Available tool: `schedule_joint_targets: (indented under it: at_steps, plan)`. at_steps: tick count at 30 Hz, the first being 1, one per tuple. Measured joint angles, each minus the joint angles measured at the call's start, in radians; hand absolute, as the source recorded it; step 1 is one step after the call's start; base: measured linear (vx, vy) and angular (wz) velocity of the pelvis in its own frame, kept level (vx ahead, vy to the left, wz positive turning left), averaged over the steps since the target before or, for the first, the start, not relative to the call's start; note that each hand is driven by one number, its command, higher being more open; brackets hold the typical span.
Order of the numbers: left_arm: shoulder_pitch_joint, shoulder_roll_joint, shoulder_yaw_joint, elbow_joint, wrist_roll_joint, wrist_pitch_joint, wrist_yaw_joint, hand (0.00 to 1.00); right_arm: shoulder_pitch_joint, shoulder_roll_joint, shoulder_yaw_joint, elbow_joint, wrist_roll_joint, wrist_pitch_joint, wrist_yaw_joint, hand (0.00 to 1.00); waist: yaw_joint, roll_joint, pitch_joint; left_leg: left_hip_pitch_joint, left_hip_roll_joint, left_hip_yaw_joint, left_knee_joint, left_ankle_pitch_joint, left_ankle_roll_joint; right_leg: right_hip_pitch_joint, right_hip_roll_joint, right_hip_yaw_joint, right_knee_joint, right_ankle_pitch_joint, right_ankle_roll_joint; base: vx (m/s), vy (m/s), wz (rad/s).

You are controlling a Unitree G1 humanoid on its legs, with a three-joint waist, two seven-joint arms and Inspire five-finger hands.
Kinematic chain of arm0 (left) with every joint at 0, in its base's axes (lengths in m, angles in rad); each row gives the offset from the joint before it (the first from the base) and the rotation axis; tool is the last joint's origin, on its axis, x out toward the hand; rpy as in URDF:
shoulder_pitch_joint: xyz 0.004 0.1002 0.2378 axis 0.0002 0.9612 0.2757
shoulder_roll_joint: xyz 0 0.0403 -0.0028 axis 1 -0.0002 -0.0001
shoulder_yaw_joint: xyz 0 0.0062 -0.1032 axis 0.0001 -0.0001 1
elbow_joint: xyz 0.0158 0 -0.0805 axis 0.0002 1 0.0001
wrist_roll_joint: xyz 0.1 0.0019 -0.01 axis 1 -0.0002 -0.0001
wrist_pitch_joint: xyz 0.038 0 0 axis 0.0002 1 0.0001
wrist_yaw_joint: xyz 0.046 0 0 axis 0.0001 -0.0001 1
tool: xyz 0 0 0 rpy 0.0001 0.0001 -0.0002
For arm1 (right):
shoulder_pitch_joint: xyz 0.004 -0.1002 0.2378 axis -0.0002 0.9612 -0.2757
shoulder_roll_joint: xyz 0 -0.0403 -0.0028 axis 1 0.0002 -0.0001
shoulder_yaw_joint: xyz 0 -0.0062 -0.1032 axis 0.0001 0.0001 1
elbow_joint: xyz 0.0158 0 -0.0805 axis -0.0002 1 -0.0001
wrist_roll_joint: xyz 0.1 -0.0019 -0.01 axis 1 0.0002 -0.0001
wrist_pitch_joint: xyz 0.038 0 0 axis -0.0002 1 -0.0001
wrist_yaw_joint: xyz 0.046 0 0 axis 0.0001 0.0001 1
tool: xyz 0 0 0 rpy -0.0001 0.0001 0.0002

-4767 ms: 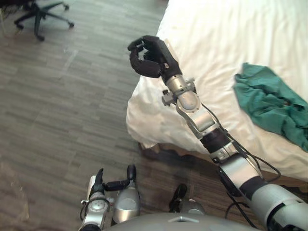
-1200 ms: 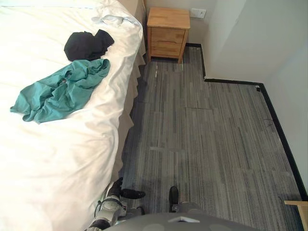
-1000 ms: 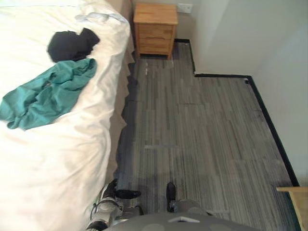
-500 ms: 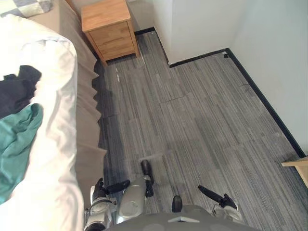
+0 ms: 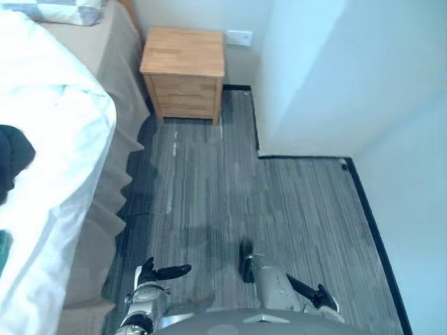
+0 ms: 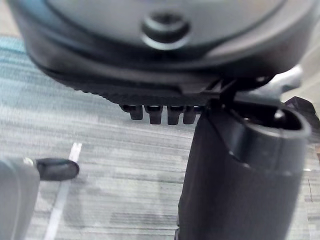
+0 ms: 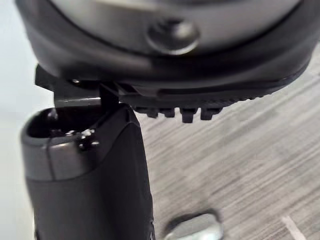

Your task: Tidy up the quilt and then pick up the clothes from the bed and put them into the laundry hamper

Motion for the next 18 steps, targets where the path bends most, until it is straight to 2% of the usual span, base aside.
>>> schedule_joint_targets:
  at_steps: [1,2,3,4,5,6,8,9,10,11,12,13,14,15,16,18]
  plan:
    - [-0.006,-0.044,0.041,0.013,0.001,0.003,-0.010,1.00,-0.028,-0.022,-0.017,0.015,-0.004,0.004,0.007,1.00,0.021,0.060,0.007,0.004,0.052,0.015,0.009,0.009,-0.013,-0.011,0.045,-0.004,0.075,-0.058,-0.038,0.61,-0.405,0.27]
    - [-0.007,-0.054,0.090,0.013,0.004,-0.003,-0.016,1.00,-0.041,-0.020,-0.028,0.015,-0.006,-0.001,0.004,1.00,0.028,0.062,0.010,0.007,0.051,0.013,0.029,0.049,-0.024,-0.044,0.042,-0.001,0.196,-0.124,-0.054,0.54,-0.364,0.24]
    - [-0.004,-0.071,0.129,0.017,0.007,-0.002,-0.009,1.00,-0.040,-0.019,-0.035,0.017,-0.006,0.002,-0.001,1.00,0.027,0.064,0.009,0.027,0.060,-0.001,0.082,0.089,-0.050,-0.043,0.031,-0.007,0.320,-0.203,-0.068,0.53,-0.383,0.46]
    - [0.013,-0.080,0.160,0.013,0.008,-0.004,-0.002,1.00,-0.030,-0.021,-0.027,0.007,-0.006,0.007,0.002,1.00,0.025,0.071,0.003,0.013,0.074,-0.017,0.190,0.132,-0.059,-0.005,0.031,-0.029,0.376,-0.276,-0.073,0.53,-0.396,0.61]
    - [0.017,-0.083,0.174,0.004,0.008,-0.005,-0.004,1.00,-0.020,-0.021,-0.020,-0.001,-0.005,0.009,0.002,1.00,0.025,0.072,-0.001,-0.019,0.081,-0.029,0.281,0.147,-0.056,0.028,0.029,-0.039,0.370,-0.322,-0.071,0.52,-0.391,0.74]
    - [0.022,-0.096,0.205,-0.016,0.008,-0.008,-0.004,1.00,-0.010,-0.035,-0.007,-0.010,-0.007,0.019,0.000,1.00,0.033,0.085,0.005,-0.131,0.117,-0.052,0.529,0.219,-0.075,0.103,0.036,-0.069,0.343,-0.373,-0.080,0.49,-0.325,0.73]
    - [0.027,-0.111,0.251,-0.050,-0.014,-0.004,-0.004,1.00,0.005,-0.050,0.009,-0.020,-0.008,0.020,-0.007,1.00,0.045,0.108,0.011,-0.312,0.189,-0.019,0.892,0.176,-0.097,0.228,0.058,-0.131,0.274,-0.390,-0.094,0.52,-0.260,0.61]
    - [0.027,-0.105,0.263,-0.062,-0.045,-0.003,0.005,1.00,0.018,-0.050,0.023,-0.020,-0.008,0.020,-0.010,1.00,0.061,0.094,0.011,-0.380,0.212,0.061,0.979,0.122,-0.089,0.312,0.058,-0.150,0.210,-0.391,-0.095,0.46,-0.199,0.47]
    - [0.029,-0.103,0.260,-0.078,-0.052,-0.010,0.010,1.00,0.028,-0.048,0.040,-0.020,-0.007,0.020,-0.009,1.00,0.076,0.077,0.004,-0.433,0.214,0.146,0.965,0.072,-0.062,0.394,0.051,-0.168,0.131,-0.386,-0.086,0.39,-0.150,0.56]
    - [0.028,-0.095,0.250,-0.085,-0.060,-0.024,0.007,1.00,0.029,-0.046,0.051,-0.018,-0.008,0.020,-0.008,1.00,0.083,0.066,-0.001,-0.475,0.201,0.227,0.883,0.037,-0.057,0.465,0.043,-0.196,0.059,-0.378,-0.073,0.32,-0.099,0.46]
    - [0.027,-0.094,0.247,-0.085,-0.061,-0.028,0.006,1.00,0.027,-0.046,0.050,-0.016,-0.008,0.021,-0.008,1.00,0.084,0.063,0.000,-0.482,0.193,0.246,0.853,0.026,-0.056,0.482,0.039,-0.204,0.046,-0.376,-0.069,0.34,-0.046,0.54]
    - [0.026,-0.085,0.232,-0.083,-0.063,-0.031,0.003,1.00,0.025,-0.044,0.046,0.001,-0.009,0.022,-0.006,1.00,0.084,0.054,0.001,-0.497,0.145,0.333,0.691,0.003,-0.045,0.536,0.020,-0.237,0.014,-0.372,-0.054,0.45,-0.025,0.57]
    - [0.024,-0.080,0.210,-0.080,-0.062,-0.027,0.003,1.00,0.018,-0.043,0.040,0.011,-0.009,0.025,-0.006,1.00,0.083,0.051,0.001,-0.497,0.085,0.442,0.493,0.026,-0.020,0.573,0.000,-0.272,0.003,-0.377,-0.033,0.47,-0.001,0.65]
    - [0.024,-0.079,0.199,-0.078,-0.062,-0.026,0.002,1.00,0.018,-0.044,0.036,0.014,-0.009,0.025,-0.005,1.00,0.082,0.053,0.000,-0.496,0.060,0.504,0.394,0.066,-0.003,0.589,-0.002,-0.286,-0.001,-0.386,-0.018,0.58,0.031,0.73]
    - [0.026,-0.074,0.179,-0.066,-0.064,-0.027,-0.002,1.00,0.016,-0.046,0.025,0.026,-0.009,0.027,-0.001,1.00,0.083,0.044,-0.009,-0.473,0.019,0.642,0.284,0.124,0.178,0.609,-0.002,-0.300,-0.006,-0.404,0.012,0.49,0.034,0.78]
    - [0.026,-0.041,0.184,-0.058,-0.064,-0.026,-0.011,1.00,-0.005,-0.015,0.023,0.039,-0.009,0.032,-0.002,1.00,0.083,-0.007,-0.032,-0.459,-0.069,0.639,0.210,0.096,0.192,0.601,-0.051,-0.289,0.030,-0.388,0.023,0.51,0.062,0.78]
